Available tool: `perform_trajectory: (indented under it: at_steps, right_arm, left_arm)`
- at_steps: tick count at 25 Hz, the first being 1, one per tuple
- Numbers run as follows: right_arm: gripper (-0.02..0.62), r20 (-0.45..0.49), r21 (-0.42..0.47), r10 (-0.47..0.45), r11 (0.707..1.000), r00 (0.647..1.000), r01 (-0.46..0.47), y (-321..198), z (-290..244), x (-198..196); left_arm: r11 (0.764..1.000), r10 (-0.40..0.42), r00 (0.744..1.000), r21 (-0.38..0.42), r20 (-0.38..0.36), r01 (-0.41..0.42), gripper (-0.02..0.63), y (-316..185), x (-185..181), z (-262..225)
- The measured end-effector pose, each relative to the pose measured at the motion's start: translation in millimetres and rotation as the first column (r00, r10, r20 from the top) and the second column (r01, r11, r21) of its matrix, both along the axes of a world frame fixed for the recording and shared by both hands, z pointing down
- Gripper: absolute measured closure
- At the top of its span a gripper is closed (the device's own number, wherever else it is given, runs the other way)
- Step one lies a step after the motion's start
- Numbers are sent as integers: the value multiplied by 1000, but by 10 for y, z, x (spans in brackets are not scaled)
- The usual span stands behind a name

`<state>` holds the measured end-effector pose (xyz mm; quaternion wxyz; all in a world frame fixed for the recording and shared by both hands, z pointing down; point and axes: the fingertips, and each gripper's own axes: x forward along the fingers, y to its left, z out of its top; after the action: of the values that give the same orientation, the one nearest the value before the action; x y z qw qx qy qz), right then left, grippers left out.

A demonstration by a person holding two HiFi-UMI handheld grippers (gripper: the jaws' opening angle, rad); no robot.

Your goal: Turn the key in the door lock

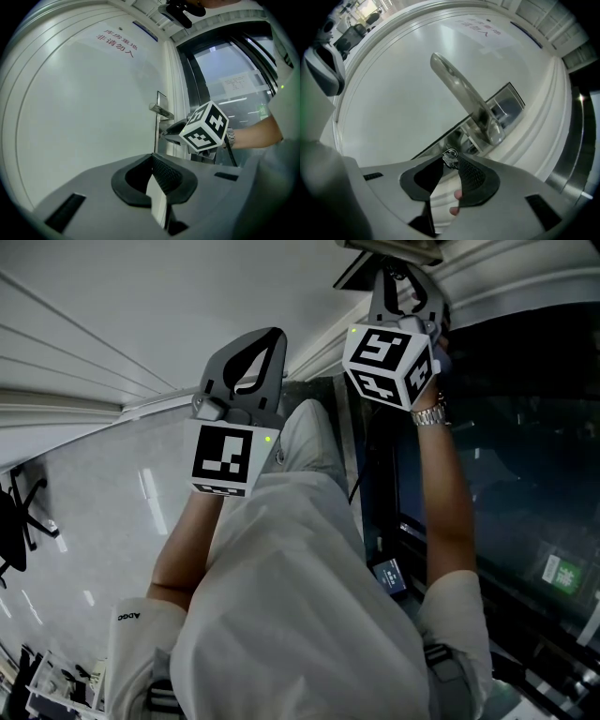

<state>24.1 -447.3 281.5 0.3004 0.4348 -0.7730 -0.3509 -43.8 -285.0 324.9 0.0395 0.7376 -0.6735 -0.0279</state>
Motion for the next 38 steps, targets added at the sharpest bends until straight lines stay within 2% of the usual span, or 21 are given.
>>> perform_trajectory:
  at_steps: [4, 6, 10, 12, 14, 16, 19, 21, 25, 28, 33, 38]
  right_arm:
    - [495, 67, -70, 0, 998, 998, 5, 6, 1, -22]
    - [494, 67, -78, -6, 997, 998, 11, 8, 16, -34]
    - [491, 6, 4, -23, 1000, 1000, 22, 27, 41, -55]
    - [485, 23, 48, -18, 999, 1000, 17, 55, 46, -36]
    - [485, 77, 56, -23, 998, 997, 18, 80, 39, -1]
    - [485, 158, 25, -46, 999, 986, 43, 109, 9, 33]
    - [485, 291, -24, -96, 994, 952, 108, 171, -59, 97]
    - [486, 347, -27, -118, 990, 930, 136, 251, -86, 177]
    - [497, 394, -86, -114, 983, 912, 160, 466, 47, 436]
    - [568, 453, -154, -108, 968, 885, 197, 554, 142, 591]
    - [575, 457, -242, -89, 945, 885, 220, 741, 413, 774]
    - [591, 494, -316, -45, 921, 868, 228, 928, 614, 1052]
  left_arm:
    - [1000, 3, 1000, 0, -3, -3, 597, -12, -6, 12]
    - [1000, 5, 1000, 2, -4, -5, 597, -21, -6, 21]
    - [1000, 10, 1000, -2, 3, -10, 597, -27, 1, 32]
    - [1000, 12, 1000, -10, 8, -12, 597, -11, 4, 42]
    - [1000, 12, 1000, -20, 14, -12, 597, 9, -3, 57]
    - [1000, 7, 1000, -27, 19, -7, 597, 25, -23, 73]
    - [999, 1, 1000, -37, 24, 0, 597, 43, -31, 108]
    - [998, 3, 999, -58, 35, -1, 597, 67, -5, 165]
    - [991, 39, 998, -129, 57, -32, 597, 133, 139, 280]
    - [990, 76, 995, -122, 69, -67, 597, 93, 302, 277]
    - [986, 116, 990, -131, 83, -105, 597, 119, 492, 385]
    - [979, 155, 984, -150, 87, -141, 597, 211, 731, 504]
